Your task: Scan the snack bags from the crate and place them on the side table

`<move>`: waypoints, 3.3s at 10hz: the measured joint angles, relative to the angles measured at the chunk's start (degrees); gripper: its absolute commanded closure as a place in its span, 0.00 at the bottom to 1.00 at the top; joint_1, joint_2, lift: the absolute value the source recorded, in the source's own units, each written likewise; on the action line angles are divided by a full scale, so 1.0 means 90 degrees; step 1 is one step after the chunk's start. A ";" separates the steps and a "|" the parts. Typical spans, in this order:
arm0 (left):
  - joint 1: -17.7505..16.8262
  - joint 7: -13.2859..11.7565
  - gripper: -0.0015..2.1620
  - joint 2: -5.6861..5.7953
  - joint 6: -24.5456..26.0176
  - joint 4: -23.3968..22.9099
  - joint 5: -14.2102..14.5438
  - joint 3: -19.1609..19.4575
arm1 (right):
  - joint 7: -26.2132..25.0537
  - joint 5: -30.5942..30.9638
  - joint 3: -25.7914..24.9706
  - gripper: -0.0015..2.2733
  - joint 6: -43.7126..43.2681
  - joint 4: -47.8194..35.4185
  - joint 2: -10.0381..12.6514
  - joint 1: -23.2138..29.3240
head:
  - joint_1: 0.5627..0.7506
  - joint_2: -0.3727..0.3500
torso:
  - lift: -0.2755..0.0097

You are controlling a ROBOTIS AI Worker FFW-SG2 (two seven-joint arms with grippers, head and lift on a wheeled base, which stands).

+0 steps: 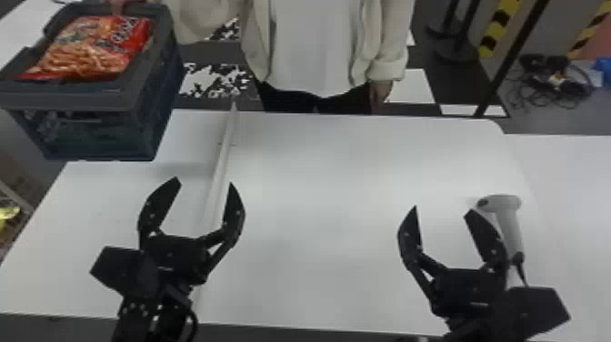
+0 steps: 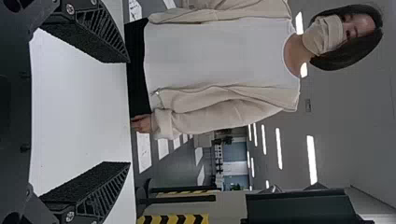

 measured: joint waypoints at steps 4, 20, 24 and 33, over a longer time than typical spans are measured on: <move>0.0023 0.0009 0.03 0.0006 -0.0115 0.0006 0.0009 0.0009 | 0.0000 0.0000 0.0005 0.05 0.0013 -0.0016 0.0000 0.0014 | 0.70 0.53 | 0.68; 0.0189 -0.0318 0.03 0.0029 0.0317 -0.0634 0.0449 0.0701 | 0.0000 0.0000 0.0048 0.05 -0.0026 -0.0043 0.0000 0.0144 | 0.70 0.62 | 0.68; -0.0255 -0.0763 0.03 0.0019 0.2409 -0.1195 0.1170 0.1897 | 0.0000 0.0044 0.0154 0.05 -0.0026 -0.0042 0.0000 0.0153 | 0.70 0.78 | 0.68; -0.2866 -0.1112 0.03 0.0435 0.5485 0.0444 0.1206 0.2662 | 0.0003 0.0268 0.0210 0.05 0.0513 0.0003 -0.0011 0.0071 | 0.70 0.92 | 0.68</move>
